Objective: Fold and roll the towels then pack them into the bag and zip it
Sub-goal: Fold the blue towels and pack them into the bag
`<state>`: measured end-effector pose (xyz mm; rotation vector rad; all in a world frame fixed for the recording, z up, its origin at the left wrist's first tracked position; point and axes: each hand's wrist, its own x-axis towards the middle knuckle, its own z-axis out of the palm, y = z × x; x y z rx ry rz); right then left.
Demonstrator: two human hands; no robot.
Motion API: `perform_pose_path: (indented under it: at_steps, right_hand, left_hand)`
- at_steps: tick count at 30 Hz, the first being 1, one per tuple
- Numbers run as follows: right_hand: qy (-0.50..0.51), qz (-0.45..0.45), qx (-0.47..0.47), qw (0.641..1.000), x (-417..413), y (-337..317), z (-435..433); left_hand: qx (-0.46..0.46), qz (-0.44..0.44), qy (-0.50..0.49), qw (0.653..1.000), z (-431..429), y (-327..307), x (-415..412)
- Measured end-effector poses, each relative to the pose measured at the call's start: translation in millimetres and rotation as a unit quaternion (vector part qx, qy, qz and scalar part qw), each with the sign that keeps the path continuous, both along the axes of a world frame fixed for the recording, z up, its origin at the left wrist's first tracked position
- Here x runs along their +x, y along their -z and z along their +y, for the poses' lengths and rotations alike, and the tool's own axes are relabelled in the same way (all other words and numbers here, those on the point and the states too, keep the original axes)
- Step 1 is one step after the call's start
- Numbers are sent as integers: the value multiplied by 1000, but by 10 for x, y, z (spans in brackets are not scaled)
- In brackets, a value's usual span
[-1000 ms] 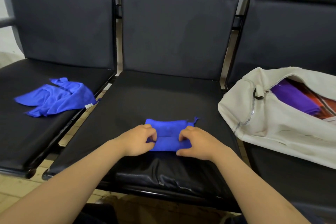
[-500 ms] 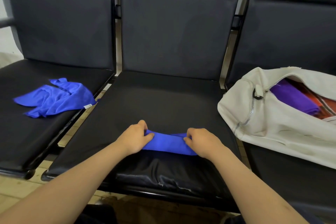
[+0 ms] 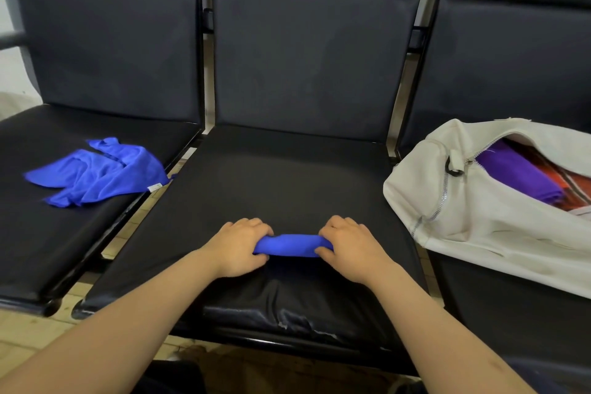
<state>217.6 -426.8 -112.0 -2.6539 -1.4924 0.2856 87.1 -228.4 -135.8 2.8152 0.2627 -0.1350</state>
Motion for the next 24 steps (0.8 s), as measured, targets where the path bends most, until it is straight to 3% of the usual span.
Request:
perform_pose_path:
  at_steps: [2,5,7,12,14,17,19,21,24]
  right_hand:
    - [42,73,18,996,-13,-39,1]
    - [120,236,98,959,-5,-75,17]
    - [148,304,162,927,-24,-100,45]
    - [203,413,274,845,-96,-130,89]
    - [216,407,318,829,-114,-127,111]
    - [220,431,359,798,-175,-159,137]
    - [214,466,352,783,-214,-182,145]
    - [209,481,313,792,-248,-209,146]
    - [230,489,278,794,-267,-247,157]
  left_hand:
    - [-132,-57,-64,988,29,0,-6]
    - [-321,-175,-178,914,65,-45,29]
    - [-319,-205,-231,896,48,-77,65]
    - [-193,-287,-257,902,-147,-78,149]
    - [-236,-279,-261,894,-282,-99,220]
    - [-331,-191,-318,868,-503,-189,285]
    - [-449,-162,-356,803,-618,-260,301]
    - [-550,-173,-368,729,-664,-337,323]
    - [-529,-202,-355,744,-700,-400,371]
